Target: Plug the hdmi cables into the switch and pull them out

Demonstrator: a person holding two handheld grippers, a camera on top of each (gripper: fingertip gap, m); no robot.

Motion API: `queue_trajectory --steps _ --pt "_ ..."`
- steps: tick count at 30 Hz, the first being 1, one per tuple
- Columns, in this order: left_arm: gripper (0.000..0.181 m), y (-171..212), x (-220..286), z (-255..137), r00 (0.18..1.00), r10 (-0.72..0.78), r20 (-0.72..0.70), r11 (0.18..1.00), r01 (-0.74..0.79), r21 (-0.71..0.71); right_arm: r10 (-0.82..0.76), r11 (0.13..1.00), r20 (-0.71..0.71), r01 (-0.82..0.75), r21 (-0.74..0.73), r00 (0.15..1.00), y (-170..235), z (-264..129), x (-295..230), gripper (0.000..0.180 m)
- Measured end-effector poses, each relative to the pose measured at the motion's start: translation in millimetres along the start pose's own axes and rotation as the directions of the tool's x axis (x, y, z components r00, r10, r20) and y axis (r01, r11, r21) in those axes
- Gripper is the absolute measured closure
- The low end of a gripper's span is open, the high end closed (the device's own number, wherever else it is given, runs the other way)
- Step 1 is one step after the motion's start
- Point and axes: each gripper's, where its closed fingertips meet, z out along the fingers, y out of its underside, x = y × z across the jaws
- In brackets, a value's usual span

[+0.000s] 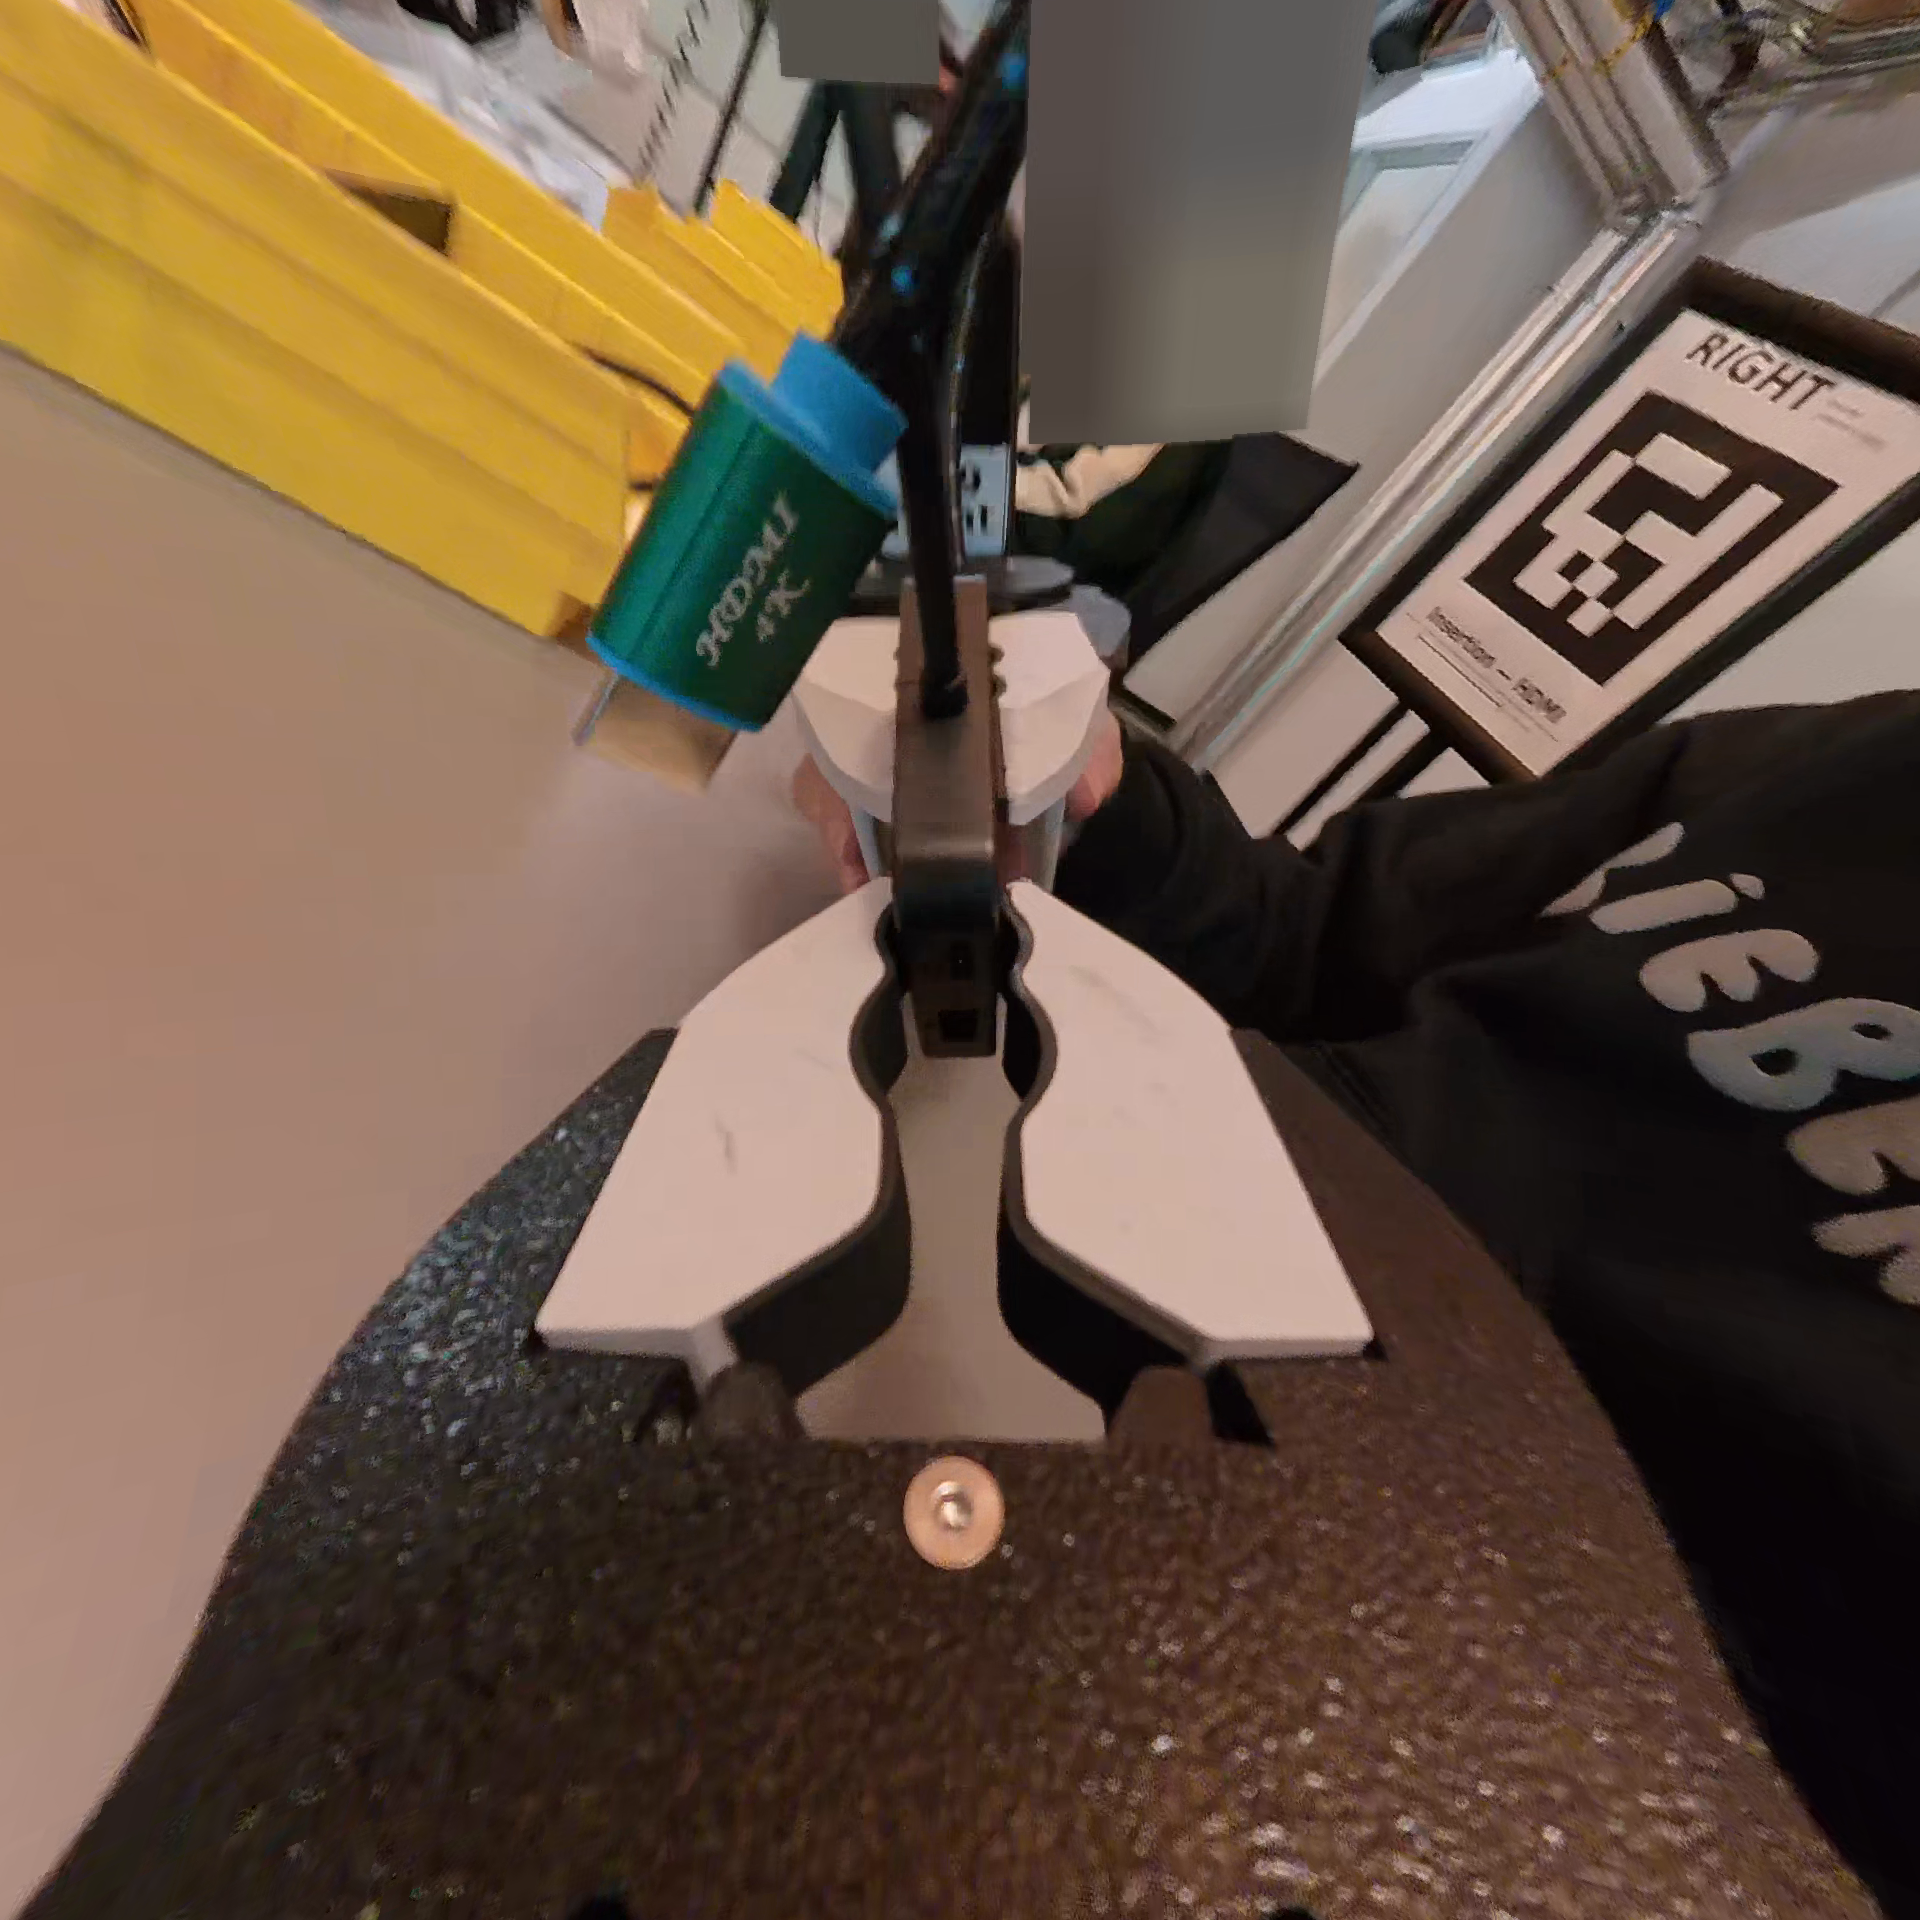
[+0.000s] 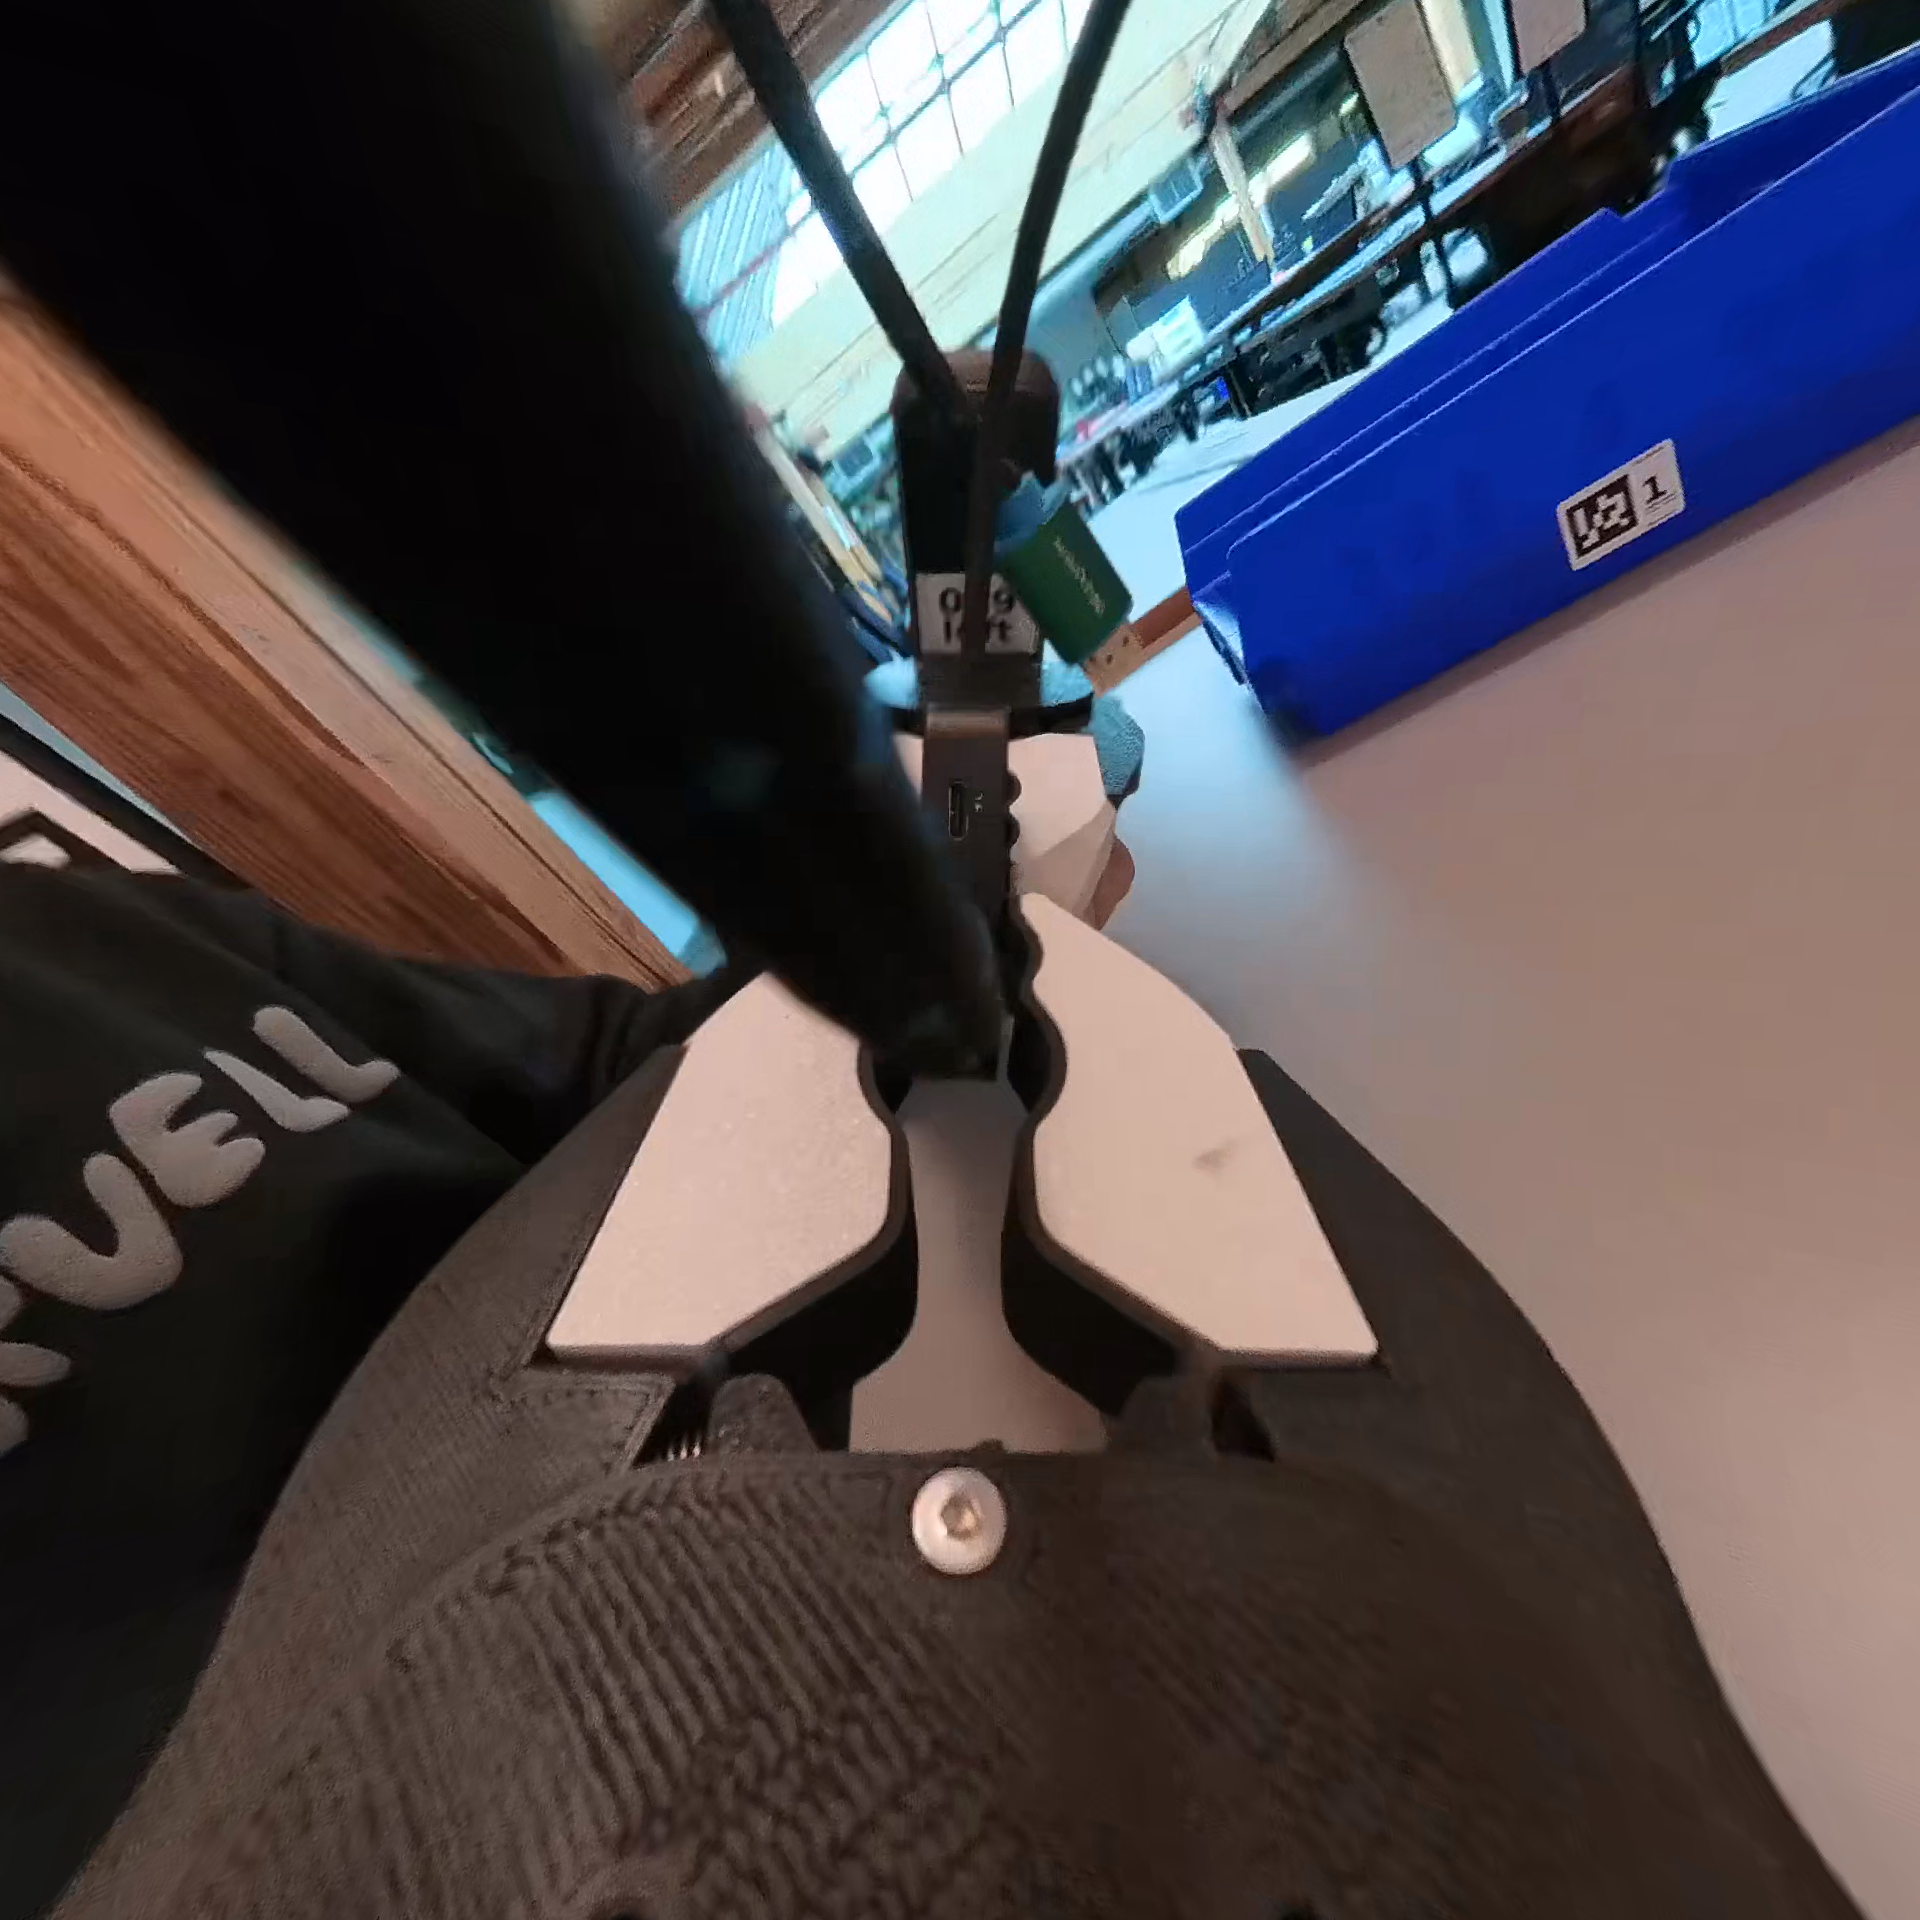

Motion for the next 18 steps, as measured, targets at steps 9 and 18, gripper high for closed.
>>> queue_trajectory --steps 9,18 --pt "0.128 -46 -18 -22 0.603 0.594 0.533 0.706 -0.708 0.014 0.491 0.766 0.187 -0.524 0.372 0.851 -25 -5 22 0.165" --pt "0.103 -23 -26 -13 0.488 0.73 0.479 0.619 -0.769 -0.161 0.458 0.841 0.108 -0.47 0.269 0.882 -12 6 15 0.165"
